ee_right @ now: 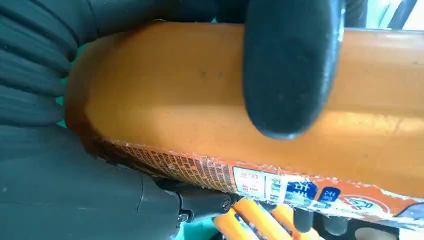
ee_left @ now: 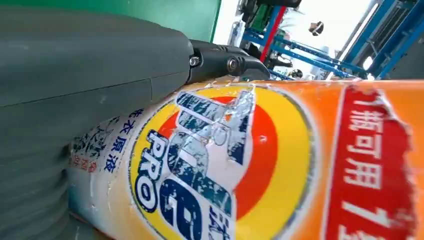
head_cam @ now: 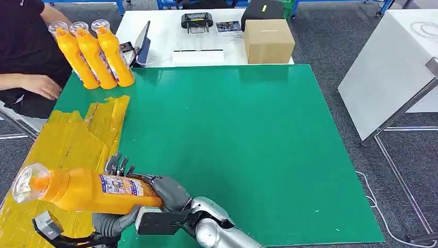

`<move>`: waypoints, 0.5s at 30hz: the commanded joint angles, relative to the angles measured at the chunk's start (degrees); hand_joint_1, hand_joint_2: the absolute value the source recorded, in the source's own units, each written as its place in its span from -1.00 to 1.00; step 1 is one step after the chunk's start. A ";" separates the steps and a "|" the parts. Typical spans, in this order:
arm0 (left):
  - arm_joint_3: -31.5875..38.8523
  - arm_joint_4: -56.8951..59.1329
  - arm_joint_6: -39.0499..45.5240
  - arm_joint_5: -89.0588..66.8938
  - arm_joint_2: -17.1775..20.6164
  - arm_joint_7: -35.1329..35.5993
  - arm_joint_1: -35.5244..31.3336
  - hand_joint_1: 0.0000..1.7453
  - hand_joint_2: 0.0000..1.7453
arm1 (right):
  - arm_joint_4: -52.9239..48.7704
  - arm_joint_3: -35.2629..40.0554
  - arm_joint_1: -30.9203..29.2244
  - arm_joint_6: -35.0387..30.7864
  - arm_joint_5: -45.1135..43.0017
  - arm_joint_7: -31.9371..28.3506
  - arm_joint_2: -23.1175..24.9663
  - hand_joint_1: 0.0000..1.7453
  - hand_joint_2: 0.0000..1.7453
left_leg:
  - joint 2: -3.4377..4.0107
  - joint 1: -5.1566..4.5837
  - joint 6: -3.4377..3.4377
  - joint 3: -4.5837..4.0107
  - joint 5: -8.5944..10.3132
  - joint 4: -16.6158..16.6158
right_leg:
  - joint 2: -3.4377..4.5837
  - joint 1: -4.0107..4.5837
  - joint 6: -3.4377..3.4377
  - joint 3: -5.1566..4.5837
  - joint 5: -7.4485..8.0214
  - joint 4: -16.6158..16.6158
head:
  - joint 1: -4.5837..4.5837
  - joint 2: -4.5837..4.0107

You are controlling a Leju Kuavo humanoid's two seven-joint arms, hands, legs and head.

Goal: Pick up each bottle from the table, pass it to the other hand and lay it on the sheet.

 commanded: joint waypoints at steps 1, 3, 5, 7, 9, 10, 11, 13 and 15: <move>4.69 -1.22 0.69 0.95 -0.90 -0.51 -4.58 -1.00 1.00 | 5.13 1.75 4.18 -0.43 1.50 -0.51 -3.45 1.00 1.00 | -0.39 0.16 -0.01 0.29 0.01 -0.14 | -0.34 0.16 -0.05 0.50 -0.02 -0.32 | -0.02 0.00; 4.87 -1.22 0.60 0.94 -1.03 -0.41 -4.57 -1.00 1.00 | 5.31 1.13 4.47 -0.32 2.03 -0.56 -3.31 1.00 1.00 | -0.38 0.16 0.00 0.27 0.01 -0.12 | -0.34 0.17 -0.04 0.49 -0.02 -0.31 | -0.02 0.00; 4.99 -1.25 0.54 0.96 -1.09 -0.36 -4.54 -1.00 1.00 | 5.40 0.66 4.72 -0.19 2.44 -0.62 -3.24 1.00 1.00 | -0.26 0.07 0.00 0.14 0.03 -0.09 | -0.24 0.07 -0.02 0.26 -0.01 -0.17 | 0.00 0.00; 4.99 -1.25 0.54 0.96 -1.09 -0.36 -4.54 -1.00 1.00 | 5.40 0.66 4.72 -0.19 2.44 -0.62 -3.24 1.00 1.00 | -0.26 0.07 0.00 0.14 0.03 -0.09 | -0.24 0.07 -0.02 0.26 -0.01 -0.17 | 0.00 0.00; 5.01 -1.24 0.53 1.00 -1.10 -0.35 -4.55 -1.00 1.00 | 5.46 0.60 4.73 -0.17 2.51 -0.63 -3.22 1.00 1.00 | -0.32 0.10 0.00 0.18 0.02 -0.10 | -0.29 0.10 -0.03 0.34 -0.02 -0.22 | -0.02 0.00; 5.07 -1.24 0.56 1.01 -1.09 -0.35 -4.54 -1.00 1.00 | 5.49 0.56 4.77 -0.14 2.56 -0.65 -3.21 1.00 1.00 | -0.21 0.04 0.00 0.09 0.03 -0.07 | -0.20 0.04 -0.01 0.17 -0.01 -0.12 | -0.02 0.00; 5.09 -1.26 0.58 1.04 -1.11 -0.33 -4.56 -1.00 1.00 | 5.49 0.49 4.82 -0.10 2.59 -0.66 -3.18 1.00 1.00 | -0.40 0.17 0.00 0.24 0.01 -0.11 | -0.36 0.17 -0.04 0.46 -0.02 -0.30 | -0.02 0.00; 5.09 -1.26 0.58 1.04 -1.11 -0.33 -4.56 -1.00 1.00 | 5.49 0.49 4.82 -0.10 2.59 -0.66 -3.18 1.00 1.00 | -0.34 0.13 -0.01 0.20 0.02 -0.10 | -0.32 0.13 -0.04 0.37 -0.02 -0.24 | 0.00 0.00; 5.06 -1.13 0.46 1.04 -1.00 -0.32 -4.53 -1.00 1.00 | 5.65 0.48 4.86 -0.05 2.61 -0.65 -3.17 1.00 1.00 | -0.27 0.07 0.00 0.11 0.04 -0.08 | -0.26 0.07 -0.03 0.24 -0.01 -0.17 | -0.02 0.00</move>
